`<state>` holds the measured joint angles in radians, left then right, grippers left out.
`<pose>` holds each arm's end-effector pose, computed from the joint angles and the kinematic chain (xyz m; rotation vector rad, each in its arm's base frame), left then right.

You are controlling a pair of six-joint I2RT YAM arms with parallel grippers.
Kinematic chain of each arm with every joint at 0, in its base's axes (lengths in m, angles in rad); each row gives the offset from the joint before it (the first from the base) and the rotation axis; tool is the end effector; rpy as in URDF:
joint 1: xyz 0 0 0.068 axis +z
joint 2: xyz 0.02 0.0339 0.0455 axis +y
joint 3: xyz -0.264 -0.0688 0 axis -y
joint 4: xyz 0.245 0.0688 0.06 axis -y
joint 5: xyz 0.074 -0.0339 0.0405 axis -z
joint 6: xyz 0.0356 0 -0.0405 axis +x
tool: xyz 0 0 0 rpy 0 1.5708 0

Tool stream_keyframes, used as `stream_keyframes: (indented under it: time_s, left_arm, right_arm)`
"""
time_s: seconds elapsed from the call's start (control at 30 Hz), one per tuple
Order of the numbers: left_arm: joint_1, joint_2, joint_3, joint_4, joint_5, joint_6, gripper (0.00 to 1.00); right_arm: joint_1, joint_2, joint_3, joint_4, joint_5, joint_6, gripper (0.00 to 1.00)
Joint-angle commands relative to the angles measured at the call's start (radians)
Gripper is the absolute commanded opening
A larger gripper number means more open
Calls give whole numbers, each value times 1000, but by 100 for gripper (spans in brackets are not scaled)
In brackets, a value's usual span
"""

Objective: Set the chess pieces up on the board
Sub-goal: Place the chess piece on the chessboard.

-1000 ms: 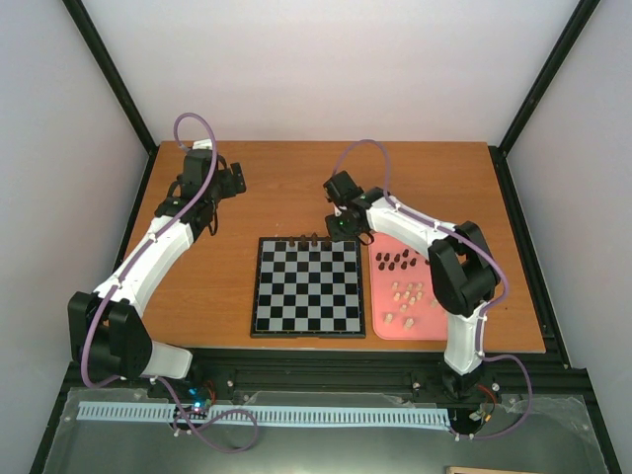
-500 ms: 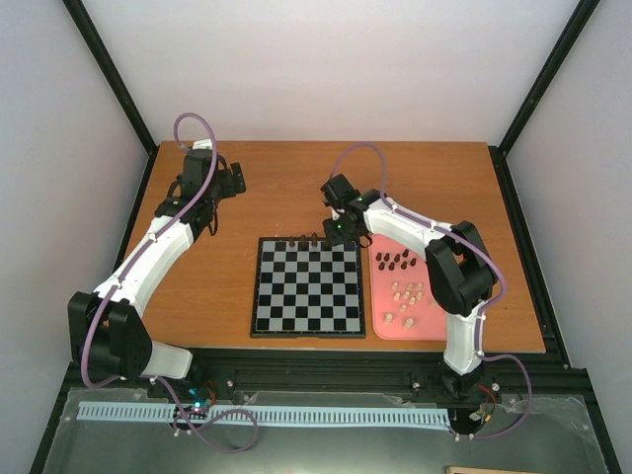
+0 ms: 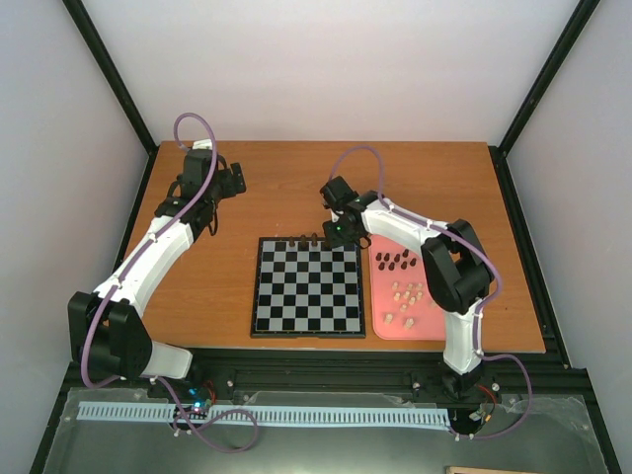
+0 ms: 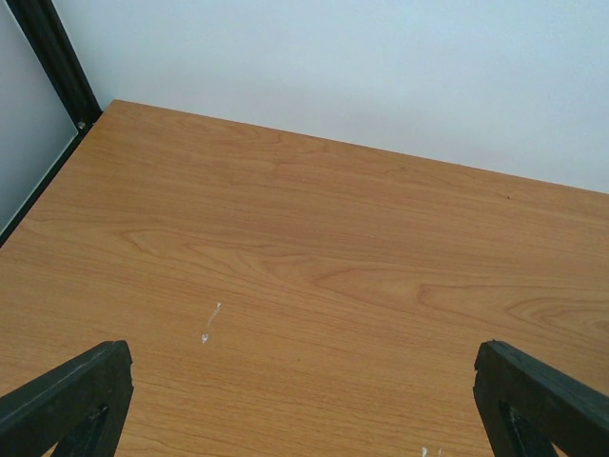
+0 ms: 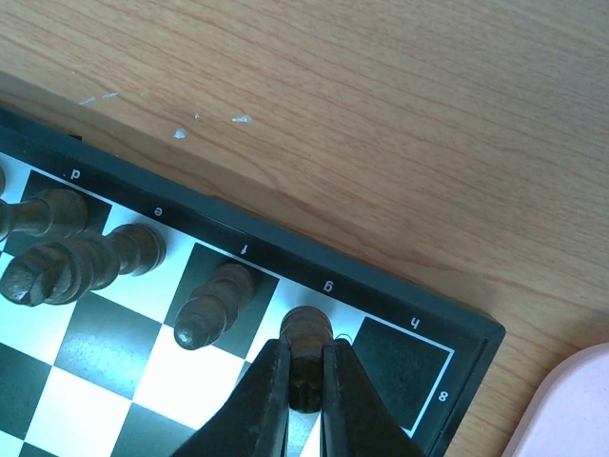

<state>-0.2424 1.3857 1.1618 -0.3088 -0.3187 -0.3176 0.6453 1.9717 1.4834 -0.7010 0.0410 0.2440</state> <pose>0.3099 -0.0651 0.3223 -0.2671 2.0568 -0.0071 0.3271 0.2444 0.1929 -0.5422 2.7208 0.1791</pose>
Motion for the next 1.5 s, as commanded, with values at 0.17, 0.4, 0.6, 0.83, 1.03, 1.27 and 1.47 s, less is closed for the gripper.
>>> stream_keyframes:
  time_s: [0.17, 0.4, 0.6, 0.83, 1.03, 1.27, 1.47]
  left_arm:
    - [-3, -8, 9, 13, -9, 7, 100]
    - [-3, -8, 9, 13, -8, 6, 100]
    - [-3, -9, 10, 13, -9, 5, 100]
    - [-3, -8, 9, 11, -11, 5, 100]
    - [-3, -13, 9, 11, -11, 5, 100]
    - [-2, -11, 9, 11, -10, 5, 100]
    - [-3, -10, 10, 12, -9, 6, 100]
  right_arm:
    - [11, 44, -12, 9, 2, -13, 7]
    - [11, 43, -12, 8, 13, -15, 14]
    - [11, 26, -20, 5, 3, -19, 16]
    - [19, 7, -32, 0, -7, -18, 16]
    - [25, -9, -33, -5, -14, -23, 17]
    - [30, -47, -39, -13, -6, -24, 19]
    - [33, -77, -47, -2, -8, -29, 27]
